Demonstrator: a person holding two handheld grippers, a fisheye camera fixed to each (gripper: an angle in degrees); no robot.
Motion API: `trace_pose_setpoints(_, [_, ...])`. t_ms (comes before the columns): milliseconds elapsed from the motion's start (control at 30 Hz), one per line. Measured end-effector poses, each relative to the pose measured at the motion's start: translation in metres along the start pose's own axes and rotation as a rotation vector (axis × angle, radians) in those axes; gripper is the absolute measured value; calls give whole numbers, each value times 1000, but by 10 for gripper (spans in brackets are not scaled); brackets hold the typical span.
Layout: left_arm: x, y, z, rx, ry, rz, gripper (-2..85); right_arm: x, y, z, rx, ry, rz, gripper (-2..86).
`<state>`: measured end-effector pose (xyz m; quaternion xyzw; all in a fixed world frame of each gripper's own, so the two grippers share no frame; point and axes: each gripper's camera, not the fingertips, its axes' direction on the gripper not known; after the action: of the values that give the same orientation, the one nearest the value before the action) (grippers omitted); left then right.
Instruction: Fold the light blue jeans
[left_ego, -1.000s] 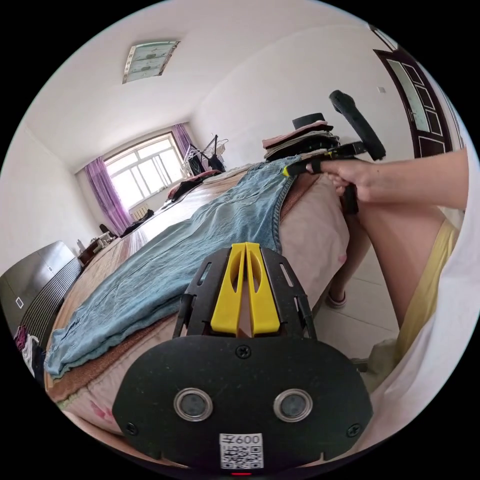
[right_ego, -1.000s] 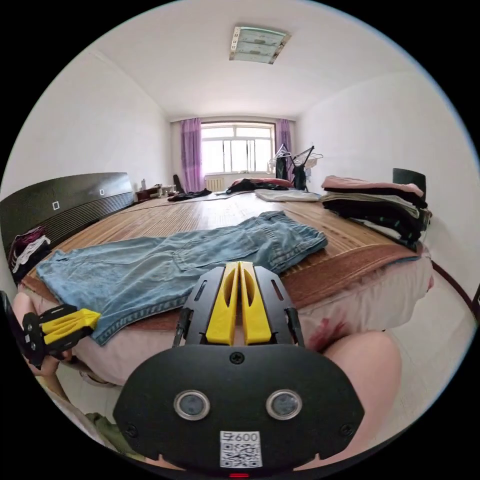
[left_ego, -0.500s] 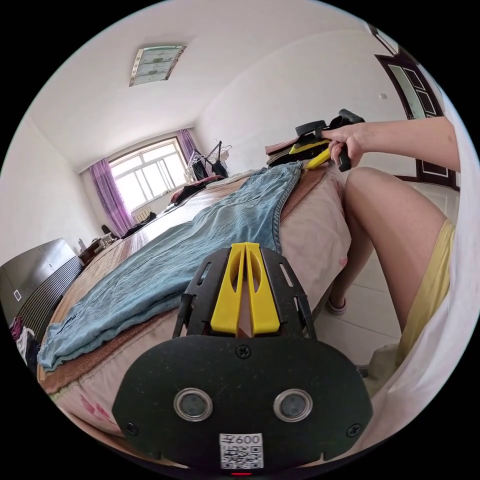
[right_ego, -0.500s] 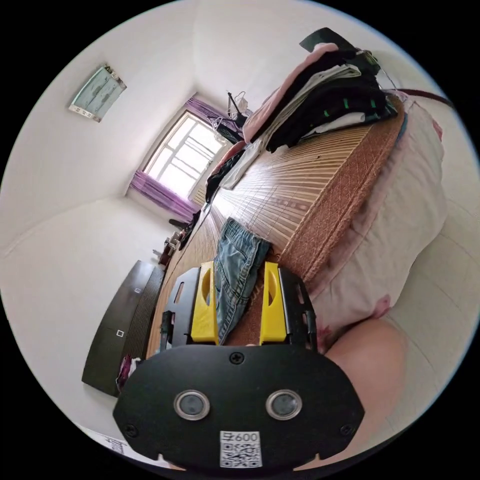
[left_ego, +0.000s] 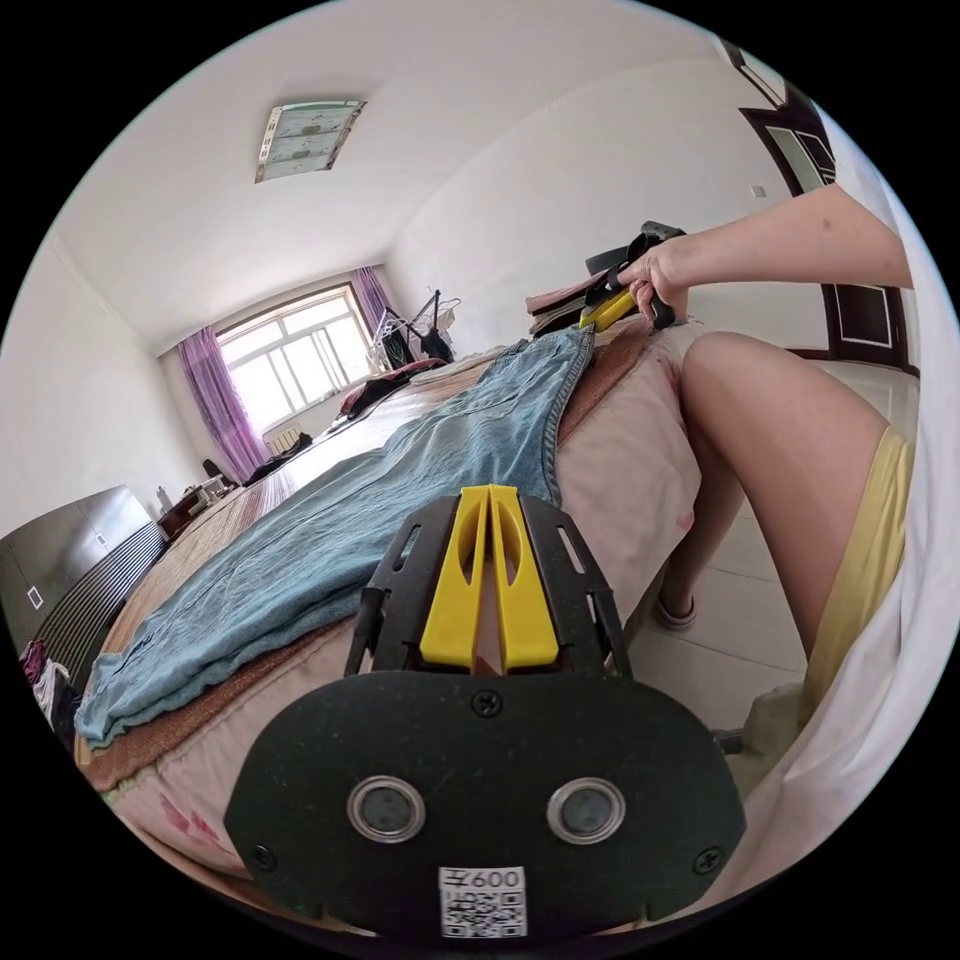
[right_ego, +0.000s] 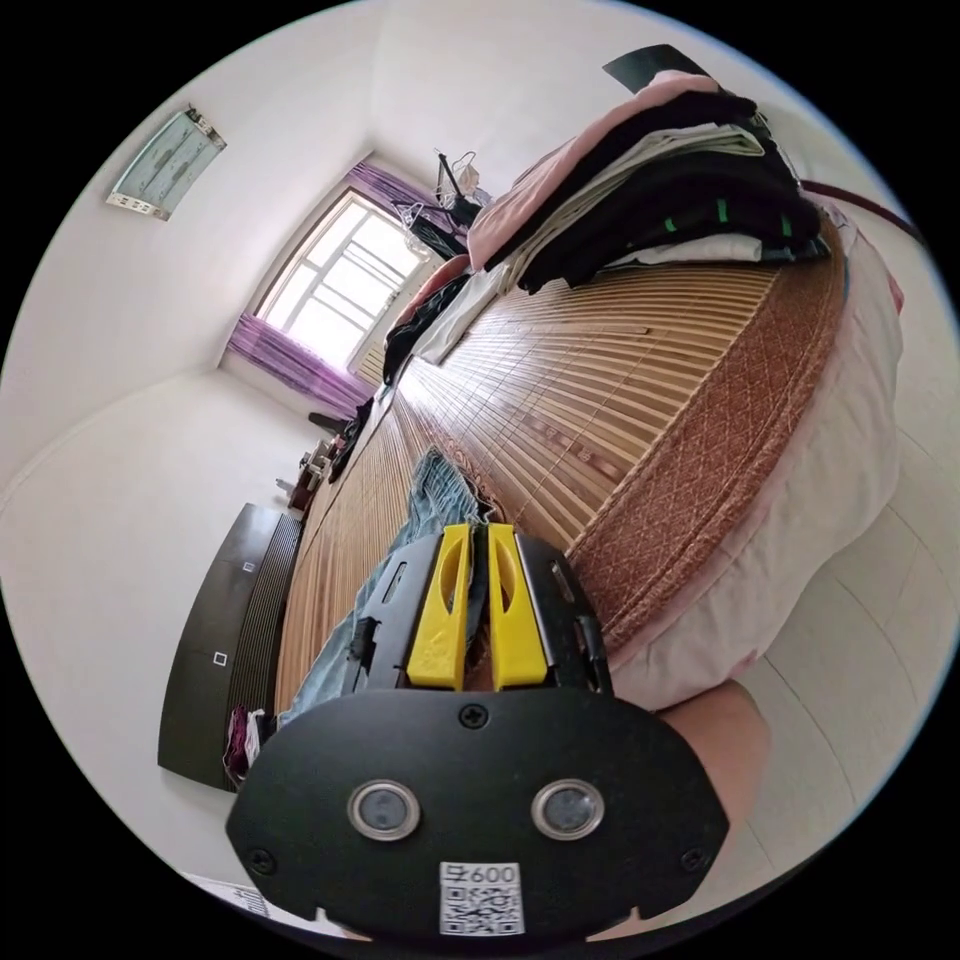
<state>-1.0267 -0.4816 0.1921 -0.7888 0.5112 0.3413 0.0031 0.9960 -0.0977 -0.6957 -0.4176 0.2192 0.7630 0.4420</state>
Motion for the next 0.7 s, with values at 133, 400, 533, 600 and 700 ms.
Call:
trace_pose_setpoints(133, [20,-29,-5,-16,-18,5,5,-7,49,-42,14,29,-16,-8])
trace_pose_setpoints(400, [30,-94,-20,-29,8,-45,5,25,177,-106,73,29,32,-8])
trace_pose_setpoints(533, [7,-134,-51,-36,-38,-192,5,-5,239,-157,115,-44,-96,-8])
trace_pose_setpoints(600, [-5,-146,-78,15,-123,-236,6,-19,260,-175,116,-145,-141,-8])
trace_pose_setpoints(700, [-36,-169,-108,21,-130,-291,7,-58,295,-190,50,-322,-245,-8])
